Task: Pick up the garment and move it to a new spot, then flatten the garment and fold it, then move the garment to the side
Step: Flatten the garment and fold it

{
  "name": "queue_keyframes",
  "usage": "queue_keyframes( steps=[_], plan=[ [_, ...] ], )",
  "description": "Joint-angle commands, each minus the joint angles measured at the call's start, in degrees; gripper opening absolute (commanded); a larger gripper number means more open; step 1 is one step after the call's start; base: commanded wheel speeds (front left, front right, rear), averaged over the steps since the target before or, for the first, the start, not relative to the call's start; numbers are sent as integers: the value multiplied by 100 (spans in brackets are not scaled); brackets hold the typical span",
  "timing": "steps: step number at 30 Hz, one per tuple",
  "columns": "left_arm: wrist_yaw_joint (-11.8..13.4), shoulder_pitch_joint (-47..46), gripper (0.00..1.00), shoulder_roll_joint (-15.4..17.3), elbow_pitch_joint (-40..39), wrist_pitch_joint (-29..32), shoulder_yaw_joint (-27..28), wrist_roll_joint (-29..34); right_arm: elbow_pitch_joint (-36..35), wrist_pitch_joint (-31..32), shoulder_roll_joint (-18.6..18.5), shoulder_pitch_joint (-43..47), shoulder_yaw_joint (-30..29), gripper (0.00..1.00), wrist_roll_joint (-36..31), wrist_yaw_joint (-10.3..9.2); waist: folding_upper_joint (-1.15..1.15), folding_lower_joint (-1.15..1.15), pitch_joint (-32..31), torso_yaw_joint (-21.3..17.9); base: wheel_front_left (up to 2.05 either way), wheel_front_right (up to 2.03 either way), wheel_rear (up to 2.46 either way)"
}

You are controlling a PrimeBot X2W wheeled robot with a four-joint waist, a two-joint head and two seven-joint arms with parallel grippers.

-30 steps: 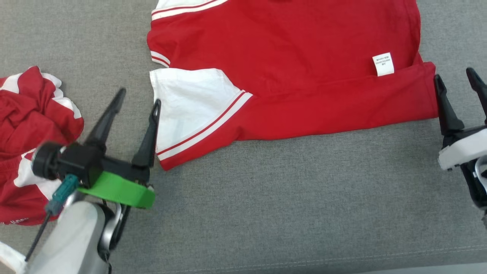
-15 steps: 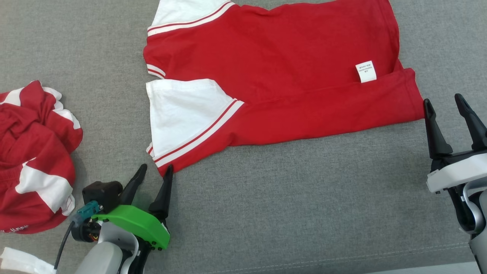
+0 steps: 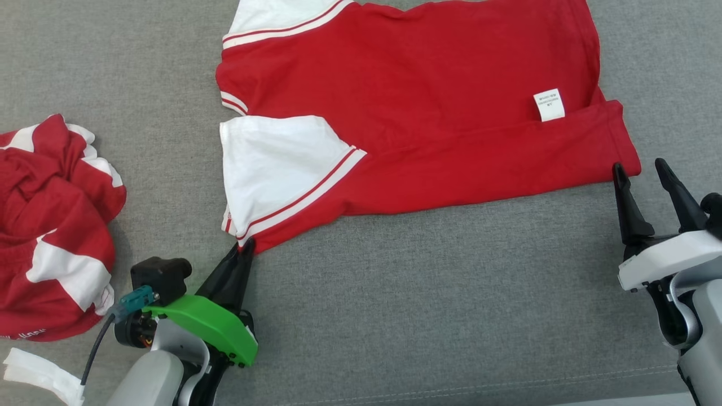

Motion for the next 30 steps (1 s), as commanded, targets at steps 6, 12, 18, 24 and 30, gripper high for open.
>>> queue_keyframes(
  steps=[6, 12, 18, 24, 30],
  plan=[
    [30, 111, 0, 224, -288, 165, 43, -72, 795, -23, 121, -455, 105, 100, 453, -10, 0, 0, 41, 88, 0, 0, 0],
    [67, 114, 0, 316, -465, 218, 46, -47, 1324, 28, 186, -720, 366, 30, 907, -10, 0, 0, 96, 126, 0, 0, 0],
    [62, 161, 0, 391, -555, 218, 36, -50, 1392, 4, 5, -638, 690, 0, 1307, -10, 0, 0, -14, 123, 0, 0, 0],
    [32, 441, 0, 544, -730, 427, -70, -110, 1226, -22, -292, -277, 650, 0, 1472, -12, 0, 0, -299, 43, 0, 0, 0],
    [185, 938, 0, 780, -1125, 763, -170, -155, 932, -25, -391, 395, 402, 0, 1362, -13, 0, 0, -560, -19, 0, 0, 0]
  ],
)
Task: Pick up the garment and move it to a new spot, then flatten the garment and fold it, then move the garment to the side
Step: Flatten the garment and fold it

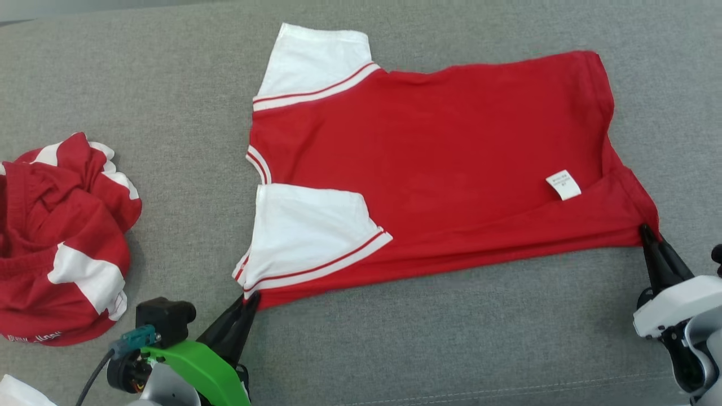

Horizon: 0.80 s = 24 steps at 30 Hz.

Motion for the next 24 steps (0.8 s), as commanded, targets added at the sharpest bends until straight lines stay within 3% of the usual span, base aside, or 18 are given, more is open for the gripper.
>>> queue_keyframes(
  steps=[1, 12, 13, 14, 15, 16, 17, 18, 24],
  plan=[
    [87, 135, 0, 126, -65, 37, 44, -4, -45, -27, -65, 167, -98, 0, -22, -16, 0, 0, -124, -42, 0, 0, 0],
    [354, 577, 0, 259, -490, 262, -31, -28, -475, 27, 52, 919, -305, 0, -168, -19, 0, 0, -340, -92, 0, 0, 0],
    [356, 585, 4, 250, -486, 294, -50, -27, -489, 48, 57, 930, -302, 0, -187, -19, 0, 0, -351, -100, 0, 0, 0],
    [359, 586, 13, 245, -472, 308, -76, -31, -493, 56, 64, 938, -323, 9, -211, -19, 0, 0, -358, -105, 0, 0, 0],
    [359, 583, 31, 234, -457, 343, -92, -44, -500, 54, 63, 946, -331, 26, -256, -19, 0, 0, -365, -107, 0, 0, 0],
    [367, 577, 59, 227, -439, 363, -103, -48, -501, 61, 70, 952, -339, 44, -282, -18, 0, 0, -369, -109, 0, 0, 0],
    [380, 564, 98, 228, -413, 403, -129, -36, -492, 59, 80, 957, -366, 94, -318, -16, 0, 0, -376, -113, 0, 0, 0],
    [379, 554, 100, 225, -404, 430, -151, -34, -491, 57, 86, 958, -388, 100, -339, -15, 0, 0, -382, -116, 0, 0, 0],
    [501, 516, 100, 286, -531, 350, -83, 77, -771, 39, 67, 1026, -547, 100, -482, -14, 0, 0, -424, -146, 0, 0, 0]
  ],
)
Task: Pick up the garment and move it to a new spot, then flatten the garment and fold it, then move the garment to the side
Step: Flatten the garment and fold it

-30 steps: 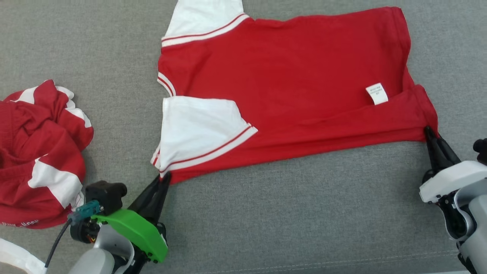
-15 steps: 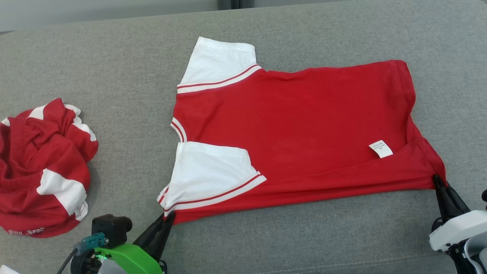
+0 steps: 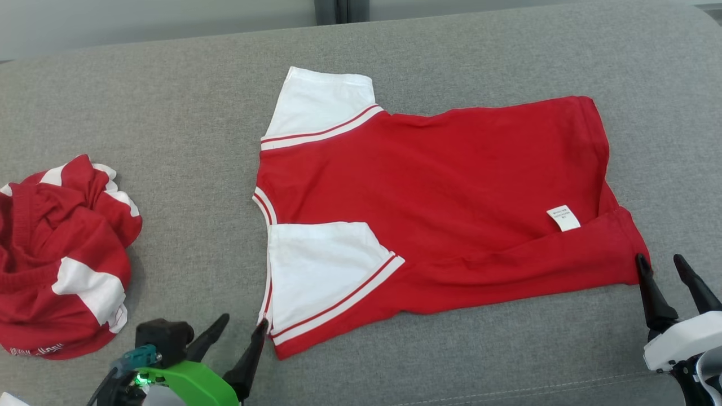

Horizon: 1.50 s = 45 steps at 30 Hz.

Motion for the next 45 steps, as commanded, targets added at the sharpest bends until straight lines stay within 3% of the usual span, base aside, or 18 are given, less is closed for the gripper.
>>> queue_keyframes(
  steps=[1, 8, 14, 21, 29, 45],
  plan=[
    [63, -26, 100, 90, -75, -50, 82, 100, -127, -31, -43, 55, -64, 100, -73, -10, 0, 0, -11, -13, 0, 0, 0],
    [68, -727, 100, 294, -430, -3, 395, 132, -694, -63, -29, -96, -60, 100, -504, -11, 0, 0, 164, -68, 0, 0, 0],
    [-185, -2252, 100, 408, -327, 486, 562, 145, -1027, -79, 52, -449, 52, 100, -785, -11, 0, 0, 678, -53, 0, 0, 0],
    [-695, -4490, 100, 207, 635, 1702, 308, -45, -1248, -80, 113, -1022, 203, 100, -914, -11, 0, 0, 1401, -188, 0, 0, 0],
    [-908, -6231, 100, 1, 2175, 2822, -7, -157, -1291, -86, 244, -1742, 553, 100, -859, -11, 0, 0, 2003, -614, 0, 0, 0],
    [-1043, -7368, 100, 245, 3498, 2658, -568, 242, -1467, -87, 656, -2027, 560, 100, -780, -11, 0, 0, 2662, -1209, 0, 0, 0]
  ],
)
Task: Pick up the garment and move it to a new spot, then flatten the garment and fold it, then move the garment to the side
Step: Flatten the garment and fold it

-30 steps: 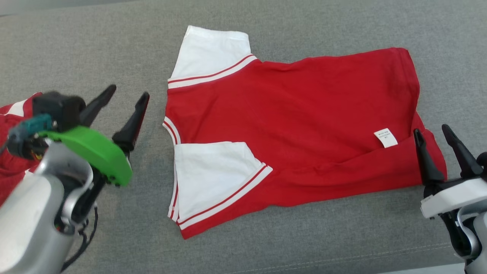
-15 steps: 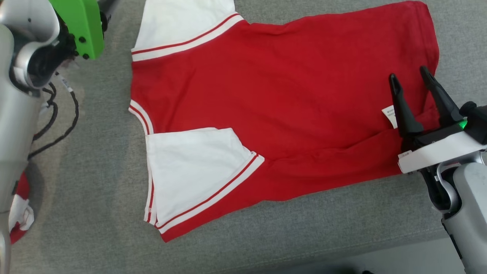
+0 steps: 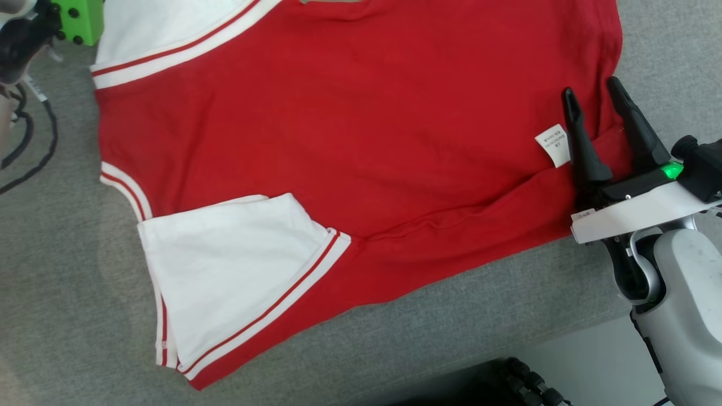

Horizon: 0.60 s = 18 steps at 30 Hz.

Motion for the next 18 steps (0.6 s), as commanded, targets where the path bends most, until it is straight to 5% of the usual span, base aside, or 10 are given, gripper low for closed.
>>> queue_keyframes(
  steps=[1, 10, 11, 13, 15, 16, 18],
  plan=[
    [-17, -134, 100, 90, 74, -59, -56, 69, -11, -27, 45, -62, 21, 100, 29, -11, 0, -1, 158, -179, 0, 0, 0],
    [-23, -226, 100, 164, 493, -218, -359, 75, -6, -27, 82, -94, 26, 100, 49, -11, 0, -1, 158, -298, 0, 0, 0],
    [-24, -210, 92, 146, 509, -164, -407, 11, -4, -27, 81, -103, 23, 100, 60, -11, 0, -1, 152, -303, 0, 0, 0],
    [-26, -189, 61, 147, 464, -76, -536, -129, 2, -27, 62, -117, 5, 100, 79, -11, 0, -1, 139, -303, 0, 0, 0],
    [-26, -175, 8, 185, 391, 3, -668, -248, 9, -27, 31, -127, -12, 100, 90, -11, 0, -1, 118, -293, 0, 0, 0],
    [-26, -173, 0, 217, 353, 31, -734, -285, 8, -27, 17, -142, -20, 100, 86, -11, 0, -1, 107, -289, 0, 0, 0],
    [-27, -186, 0, 296, 240, -58, -817, -381, 8, -27, -9, -198, -21, 100, 65, -11, 0, -1, 69, -280, 0, 0, 0]
  ],
)
